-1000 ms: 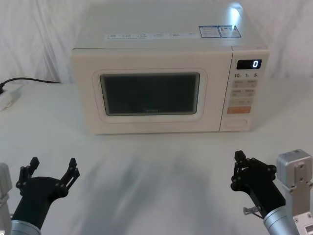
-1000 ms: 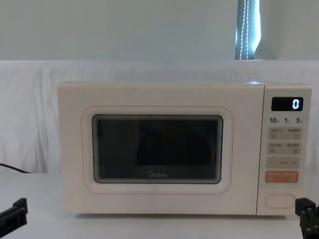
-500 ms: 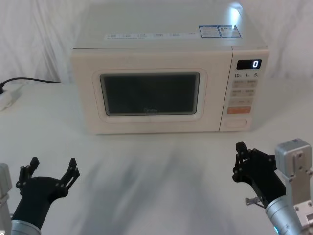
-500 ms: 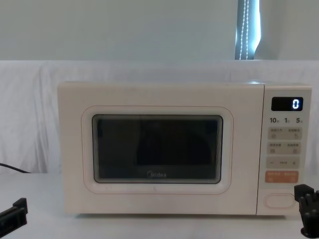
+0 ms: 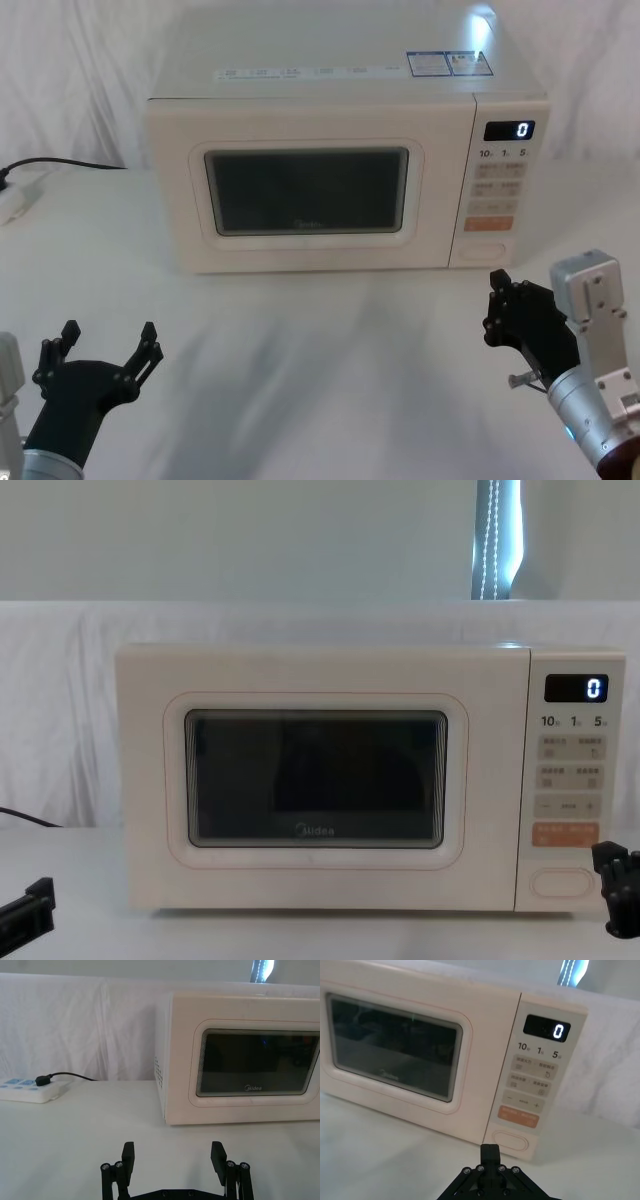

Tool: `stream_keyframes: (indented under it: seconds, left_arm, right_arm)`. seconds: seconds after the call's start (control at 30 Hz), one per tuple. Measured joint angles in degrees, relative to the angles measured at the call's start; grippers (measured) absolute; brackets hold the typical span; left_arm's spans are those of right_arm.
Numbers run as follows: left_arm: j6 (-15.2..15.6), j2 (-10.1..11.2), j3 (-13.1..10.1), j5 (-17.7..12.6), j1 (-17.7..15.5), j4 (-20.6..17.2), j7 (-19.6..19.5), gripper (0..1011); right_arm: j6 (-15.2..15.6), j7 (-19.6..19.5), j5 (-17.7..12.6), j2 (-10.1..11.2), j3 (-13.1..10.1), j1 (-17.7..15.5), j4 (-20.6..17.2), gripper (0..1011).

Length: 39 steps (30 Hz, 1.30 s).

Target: Press the button to open the microwave door with one hand; close the microwave door with the other hand.

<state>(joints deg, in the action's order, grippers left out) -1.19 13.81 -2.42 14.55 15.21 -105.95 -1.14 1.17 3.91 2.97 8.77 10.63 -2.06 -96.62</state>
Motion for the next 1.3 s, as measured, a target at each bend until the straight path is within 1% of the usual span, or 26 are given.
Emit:
stream_keyframes:
  seconds: [0.2,0.4,0.5,0.53,0.63,0.83,1.0,1.3]
  left_arm:
    - [0.0,0.0,0.0,0.0,0.0,0.0,0.0,1001]
    - [0.0,0.0,0.0,0.0,0.0,0.0,0.0,1001]
    - [0.0,0.0,0.0,0.0,0.0,0.0,0.0,1001]
    - [0.0,0.0,0.0,0.0,0.0,0.0,0.0,1001]
    - [0.0,0.0,0.0,0.0,0.0,0.0,0.0,1001]
    - [0.0,0.0,0.0,0.0,0.0,0.0,0.0,1001]
    - [0.0,0.0,0.0,0.0,0.0,0.0,0.0,1001]
    - [0.0,0.0,0.0,0.0,0.0,0.0,0.0,1001]
  right_arm:
    - [0.8,0.5,1.0,-0.8,-0.8,2.2,2.8,0]
    - [2.5,0.6,1.5,-2.2,-1.3,4.6,5.8,0]
    - [3.9,0.5,1.7,-3.3,-1.5,6.3,8.0,0]
    - [3.9,0.5,1.7,-3.3,-1.5,6.3,8.0,0]
    - [5.3,0.1,2.2,-4.2,-1.7,7.9,10.1,0]
    - [6.8,-0.4,3.0,-5.3,-1.9,10.2,13.1,0]
    - [7.4,-0.5,3.6,-6.0,-2.1,11.7,14.9,0]
    - [7.4,-1.7,4.2,-7.5,-2.8,14.0,18.2,0]
